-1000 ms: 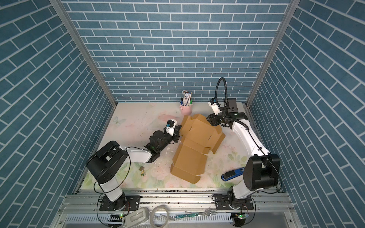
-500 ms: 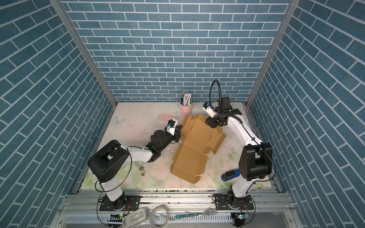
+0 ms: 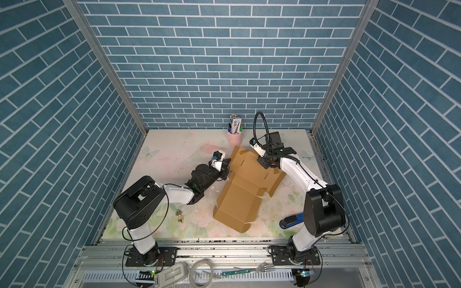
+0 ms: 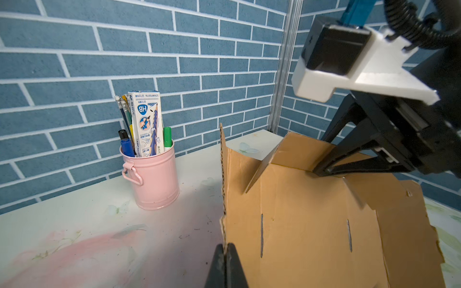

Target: Fold the paper box

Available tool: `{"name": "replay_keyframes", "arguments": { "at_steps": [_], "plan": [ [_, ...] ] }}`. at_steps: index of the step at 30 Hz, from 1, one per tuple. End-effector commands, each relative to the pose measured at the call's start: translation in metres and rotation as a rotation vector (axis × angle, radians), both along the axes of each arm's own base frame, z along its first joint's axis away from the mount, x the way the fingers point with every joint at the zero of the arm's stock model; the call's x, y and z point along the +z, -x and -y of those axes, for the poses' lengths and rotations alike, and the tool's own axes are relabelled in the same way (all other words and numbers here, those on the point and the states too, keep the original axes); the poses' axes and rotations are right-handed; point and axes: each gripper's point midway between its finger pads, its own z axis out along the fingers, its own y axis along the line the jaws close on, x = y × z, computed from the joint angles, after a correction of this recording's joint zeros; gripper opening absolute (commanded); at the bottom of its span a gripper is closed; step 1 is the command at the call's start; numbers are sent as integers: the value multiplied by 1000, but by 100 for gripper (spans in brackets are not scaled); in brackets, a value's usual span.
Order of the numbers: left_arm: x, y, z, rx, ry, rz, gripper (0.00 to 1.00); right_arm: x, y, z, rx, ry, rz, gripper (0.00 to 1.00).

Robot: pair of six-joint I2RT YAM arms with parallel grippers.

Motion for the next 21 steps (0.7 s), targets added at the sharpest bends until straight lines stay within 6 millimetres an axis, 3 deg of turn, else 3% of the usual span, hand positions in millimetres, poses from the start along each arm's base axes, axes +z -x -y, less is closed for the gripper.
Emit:
{"name": "replay_keyframes", "arguments": {
  "at_steps": [1,6,21],
  "plan": [
    [6,-2,5,-1,26,20,0,20,-12,2,-35,46,132,19],
    [1,-1,5,10,44,31,0,26,-13,-6,-38,80,196,9],
    [-30,1,2,41,84,29,0,45,-18,-25,-30,240,369,9]
  ]
}}
